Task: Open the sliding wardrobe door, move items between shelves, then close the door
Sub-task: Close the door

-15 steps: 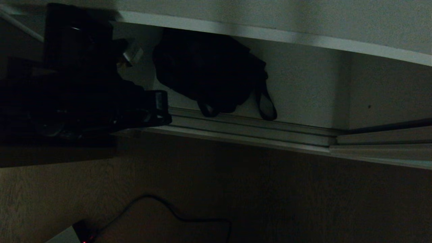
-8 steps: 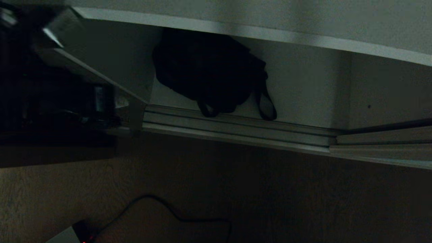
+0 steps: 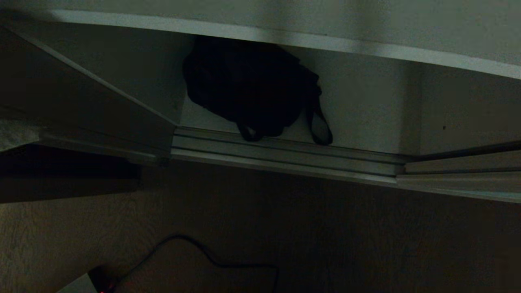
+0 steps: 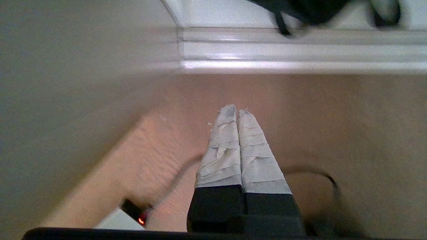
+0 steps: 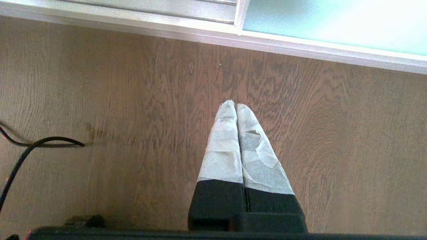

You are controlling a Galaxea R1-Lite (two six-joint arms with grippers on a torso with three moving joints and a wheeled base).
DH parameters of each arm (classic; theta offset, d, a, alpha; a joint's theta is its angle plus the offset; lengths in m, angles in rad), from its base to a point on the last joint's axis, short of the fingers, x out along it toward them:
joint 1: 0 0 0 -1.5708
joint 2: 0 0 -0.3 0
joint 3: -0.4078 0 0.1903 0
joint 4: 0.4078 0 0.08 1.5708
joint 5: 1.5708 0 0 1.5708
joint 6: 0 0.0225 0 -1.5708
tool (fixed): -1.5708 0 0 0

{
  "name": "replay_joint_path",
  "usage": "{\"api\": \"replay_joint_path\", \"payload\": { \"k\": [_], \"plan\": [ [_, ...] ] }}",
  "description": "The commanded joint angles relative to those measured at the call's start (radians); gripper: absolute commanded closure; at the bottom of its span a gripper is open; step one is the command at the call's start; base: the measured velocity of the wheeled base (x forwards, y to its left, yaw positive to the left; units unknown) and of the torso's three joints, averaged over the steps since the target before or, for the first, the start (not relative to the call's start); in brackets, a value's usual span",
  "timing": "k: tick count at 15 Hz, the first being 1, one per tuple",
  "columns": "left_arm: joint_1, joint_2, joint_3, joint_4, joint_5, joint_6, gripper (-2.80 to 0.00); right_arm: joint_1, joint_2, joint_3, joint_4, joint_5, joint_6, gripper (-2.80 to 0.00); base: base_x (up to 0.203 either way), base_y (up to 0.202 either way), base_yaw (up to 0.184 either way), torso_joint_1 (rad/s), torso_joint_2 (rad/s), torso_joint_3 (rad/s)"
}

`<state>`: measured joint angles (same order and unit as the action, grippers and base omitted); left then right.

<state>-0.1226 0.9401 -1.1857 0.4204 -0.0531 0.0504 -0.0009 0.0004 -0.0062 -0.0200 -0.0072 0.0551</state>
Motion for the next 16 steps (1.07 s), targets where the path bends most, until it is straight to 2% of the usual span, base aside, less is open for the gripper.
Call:
{"api": "replay_joint_path", "payload": {
  "k": [1, 3, 4, 6, 7, 12, 16],
  "plan": [
    [0.039, -0.103, 0.001, 0.078, -0.033, 0.004, 0.0, -0.001, -0.002, 0.0, 0.0, 0.0, 0.0, 0.0, 0.0, 0.0, 0.0, 0.0, 0.0, 0.0],
    [0.053, -0.138, -0.001, 0.12, -0.061, 0.01, 0.0, 0.001, -0.002, 0.0, 0.0, 0.0, 0.0, 0.0, 0.0, 0.0, 0.0, 0.0, 0.0, 0.0],
    [0.09, -0.193, -0.003, 0.164, -0.109, 0.018, 0.0, 0.001, -0.002, 0.0, 0.0, 0.0, 0.0, 0.0, 0.0, 0.0, 0.0, 0.0, 0.0, 0.0],
    [0.215, -0.287, -0.006, 0.274, -0.25, 0.035, 0.0, -0.001, -0.002, 0.0, 0.0, 0.0, 0.0, 0.0, 0.0, 0.0, 0.0, 0.0, 0.0, 0.0],
    [0.248, -0.325, -0.008, 0.331, -0.3, 0.04, 0.0, -0.001, -0.002, 0.0, 0.0, 0.0, 0.0, 0.0, 0.0, 0.0, 0.0, 0.0, 0.0, 0.0],
    [0.274, -0.456, -0.042, 0.448, -0.344, 0.047, 0.0, -0.001, -0.002, 0.0, 0.0, 0.0, 0.0, 0.0, 0.0, 0.0, 0.0, 0.0, 0.0, 0.0],
    [0.369, -0.624, -0.007, 0.454, -0.353, 0.043, 0.0, 0.0, -0.002, 0.0, 0.0, 0.0, 0.0, 0.0, 0.0, 0.0, 0.0, 0.0, 0.0, 0.0]
  ]
}}
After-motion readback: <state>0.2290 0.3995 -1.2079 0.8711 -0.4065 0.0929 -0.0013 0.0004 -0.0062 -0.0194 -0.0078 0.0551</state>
